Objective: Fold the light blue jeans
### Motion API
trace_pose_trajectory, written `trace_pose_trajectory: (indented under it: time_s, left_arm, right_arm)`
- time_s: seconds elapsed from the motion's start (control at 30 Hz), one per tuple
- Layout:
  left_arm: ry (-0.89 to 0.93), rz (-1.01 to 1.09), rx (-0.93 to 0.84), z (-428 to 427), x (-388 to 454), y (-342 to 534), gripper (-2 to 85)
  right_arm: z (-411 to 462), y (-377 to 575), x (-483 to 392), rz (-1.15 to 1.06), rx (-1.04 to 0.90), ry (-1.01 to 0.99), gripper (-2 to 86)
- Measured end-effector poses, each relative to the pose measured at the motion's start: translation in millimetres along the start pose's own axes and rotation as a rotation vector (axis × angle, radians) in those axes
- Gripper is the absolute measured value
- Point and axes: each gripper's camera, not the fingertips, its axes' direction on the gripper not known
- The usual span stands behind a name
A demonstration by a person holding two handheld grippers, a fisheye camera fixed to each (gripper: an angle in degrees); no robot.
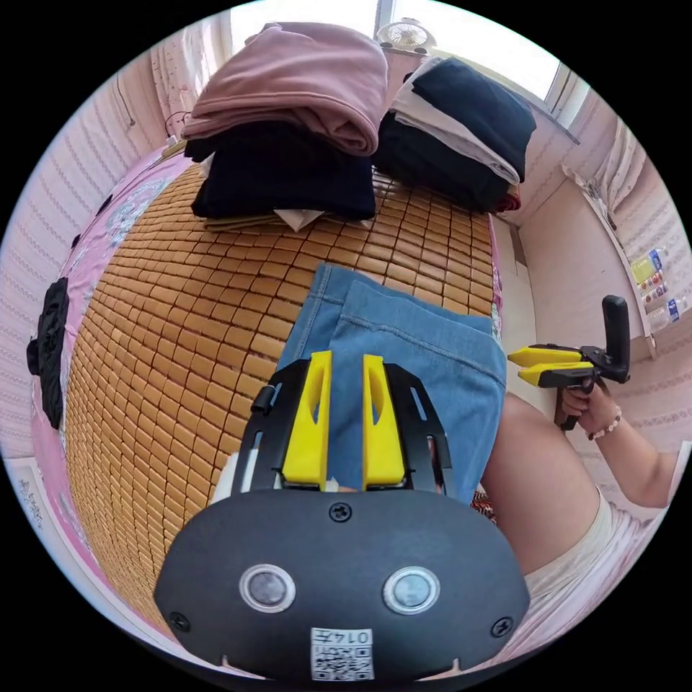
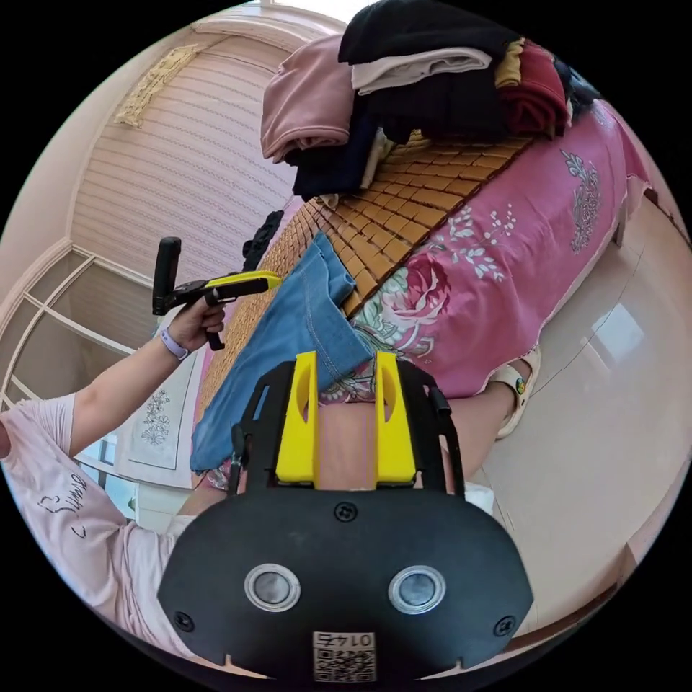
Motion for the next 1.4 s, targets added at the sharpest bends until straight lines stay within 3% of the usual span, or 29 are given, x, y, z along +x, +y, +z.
trace_pose_trajectory:
  time_s: [0.1, 0.33, 0.53, 0.73, 1.0, 1.1, 1.23, 1.4]
  left_arm:
    - [0.001, 0.014, -0.101, 34, 3, -15, 5.2]
    - [0.012, 0.07, 0.051, 15, 7, 15, -0.6]
    - [0.031, 0.088, 0.12, 5, 10, 42, -1.0]
    - [0.011, 0.089, 0.133, 3, 4, 55, -1.0]
    - [-0.104, 0.041, 0.323, -50, -34, 39, -0.7]
    - [-0.14, 0.0, 0.29, -35, -53, 11, 0.1]
    - [0.012, -0.155, -0.019, 41, -89, -10, 5.8]
    - [0.062, -0.157, 0.11, 12, -93, 33, 5.5]
  right_arm:
    - [11, -9, -10, -0.031, -0.079, -0.035, 5.3]
    - [-7, -6, -25, -0.088, -0.027, -0.01, 2.6]
    - [-1, -16, -11, 0.034, -0.031, -0.008, 9.6]
    - [-4, -16, -23, -0.028, -0.03, -0.066, 2.5]
    - [-31, -42, -67, -0.144, 0.099, -0.31, 1.1]
    - [-6, -62, -68, -0.092, 0.064, -0.155, 1.3]
    - [40, -71, -65, -0.005, -0.072, 0.08, 2.0]
    - [54, -60, -102, -0.116, 0.015, 0.302, 7.6]
